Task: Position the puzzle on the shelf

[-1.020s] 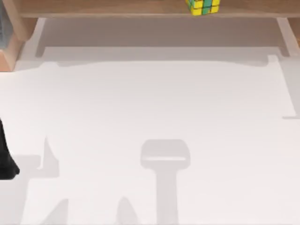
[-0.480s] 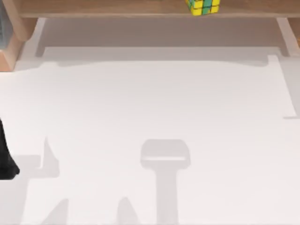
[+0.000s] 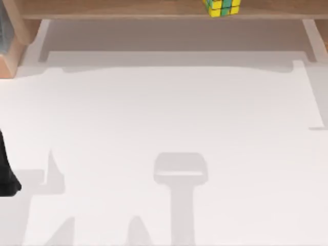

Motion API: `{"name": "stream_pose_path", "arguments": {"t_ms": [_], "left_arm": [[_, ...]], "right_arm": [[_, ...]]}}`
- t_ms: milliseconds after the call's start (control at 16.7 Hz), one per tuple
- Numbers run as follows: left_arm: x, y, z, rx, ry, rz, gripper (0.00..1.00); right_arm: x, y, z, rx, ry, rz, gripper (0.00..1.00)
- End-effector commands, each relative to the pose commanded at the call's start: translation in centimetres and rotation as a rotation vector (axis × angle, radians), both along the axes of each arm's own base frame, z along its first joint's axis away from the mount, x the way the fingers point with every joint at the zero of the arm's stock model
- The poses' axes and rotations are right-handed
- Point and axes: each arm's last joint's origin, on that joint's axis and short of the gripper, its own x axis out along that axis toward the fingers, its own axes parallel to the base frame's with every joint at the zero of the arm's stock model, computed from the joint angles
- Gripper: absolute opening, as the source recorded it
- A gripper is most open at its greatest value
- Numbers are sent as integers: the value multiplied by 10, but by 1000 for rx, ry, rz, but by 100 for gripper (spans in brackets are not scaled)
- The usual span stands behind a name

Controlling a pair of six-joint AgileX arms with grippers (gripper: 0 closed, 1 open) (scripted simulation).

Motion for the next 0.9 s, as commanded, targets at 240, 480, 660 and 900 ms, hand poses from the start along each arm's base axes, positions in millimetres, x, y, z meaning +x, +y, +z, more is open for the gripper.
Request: {"name": "stream_pose_path", "arguments": {"t_ms": [240, 480, 660, 900], "left_arm": [[0, 0, 0, 0, 0, 0, 100], [0, 0, 0, 0, 0, 0, 100], [0, 0, 0, 0, 0, 0, 100], [0, 0, 0, 0, 0, 0, 100]], "right_arm": [[0, 0, 0, 0, 0, 0, 0], [0, 0, 0, 0, 0, 0, 0], [4, -1, -1, 5, 5, -5, 0], [41, -3, -1, 2, 0, -2, 0]]}}
